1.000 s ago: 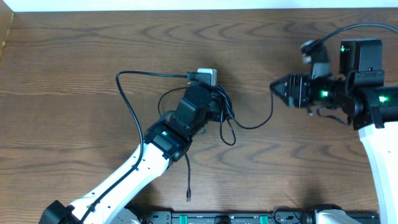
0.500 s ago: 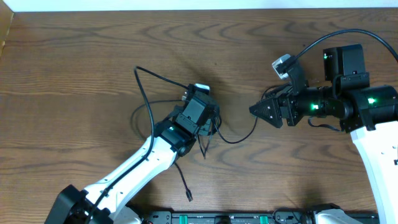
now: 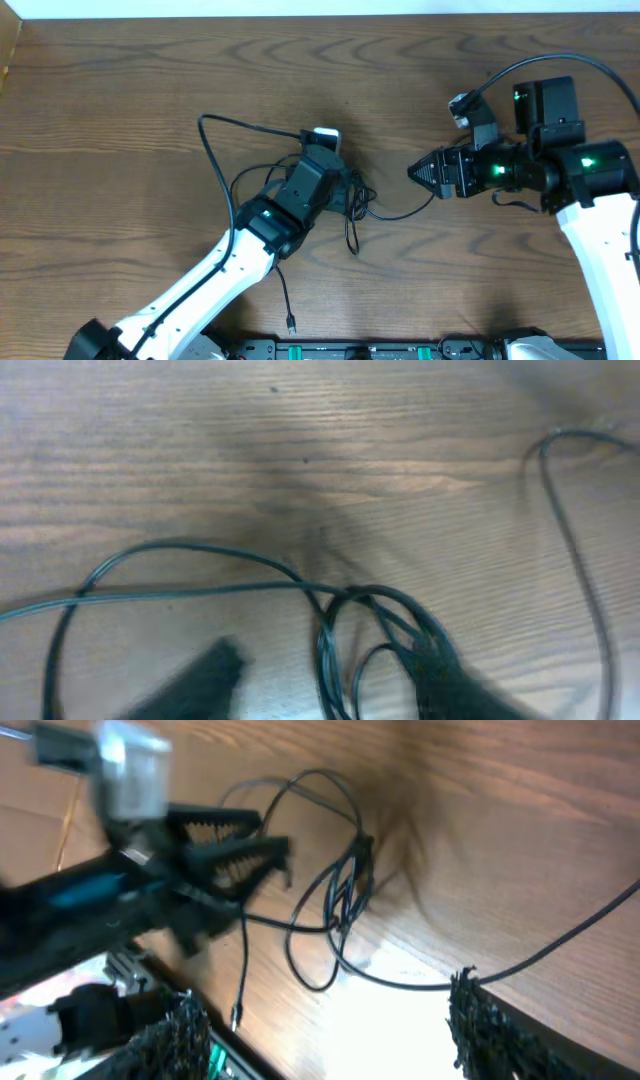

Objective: Untangle cables
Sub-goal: 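Reach the right gripper into the bundle beside the left gripper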

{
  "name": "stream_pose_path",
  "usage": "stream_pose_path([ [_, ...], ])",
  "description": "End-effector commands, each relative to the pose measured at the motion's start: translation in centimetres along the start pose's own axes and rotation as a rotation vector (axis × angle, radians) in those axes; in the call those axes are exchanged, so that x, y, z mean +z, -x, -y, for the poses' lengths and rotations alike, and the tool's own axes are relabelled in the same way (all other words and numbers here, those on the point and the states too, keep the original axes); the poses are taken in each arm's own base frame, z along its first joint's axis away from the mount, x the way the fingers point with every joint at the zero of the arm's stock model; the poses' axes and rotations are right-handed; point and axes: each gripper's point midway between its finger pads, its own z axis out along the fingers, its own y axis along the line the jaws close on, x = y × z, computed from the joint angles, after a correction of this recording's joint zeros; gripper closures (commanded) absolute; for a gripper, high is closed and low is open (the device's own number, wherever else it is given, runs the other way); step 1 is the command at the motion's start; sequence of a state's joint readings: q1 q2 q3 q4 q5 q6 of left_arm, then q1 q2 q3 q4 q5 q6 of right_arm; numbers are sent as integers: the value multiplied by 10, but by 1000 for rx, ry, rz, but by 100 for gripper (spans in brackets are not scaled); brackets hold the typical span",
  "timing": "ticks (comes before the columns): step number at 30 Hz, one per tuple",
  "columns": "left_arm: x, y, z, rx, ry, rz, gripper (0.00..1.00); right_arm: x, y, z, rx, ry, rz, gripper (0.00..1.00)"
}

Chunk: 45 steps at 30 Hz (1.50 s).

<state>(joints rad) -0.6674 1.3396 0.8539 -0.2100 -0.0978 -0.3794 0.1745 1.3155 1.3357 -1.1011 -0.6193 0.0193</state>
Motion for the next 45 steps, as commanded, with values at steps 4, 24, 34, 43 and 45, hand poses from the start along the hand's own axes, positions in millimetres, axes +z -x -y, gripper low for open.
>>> stream_pose_path([
  [4, -51, 48, 11, -102, -96, 186, 87, 33, -21, 24, 137, -12, -42, 27],
  [24, -82, 53, 7, -110, -106, 231, 46, 133, -71, 51, 381, -86, -93, 62],
  [34, -79, 39, 1, -100, -78, 175, 44, 152, -90, 70, 461, -154, -172, 63],
  [43, -79, 39, 1, -100, -78, 172, 44, 166, -92, 75, 468, -141, -183, 66],
  [45, -79, 38, 1, -99, -79, 167, 44, 173, -93, 71, 473, -91, -198, 75],
])
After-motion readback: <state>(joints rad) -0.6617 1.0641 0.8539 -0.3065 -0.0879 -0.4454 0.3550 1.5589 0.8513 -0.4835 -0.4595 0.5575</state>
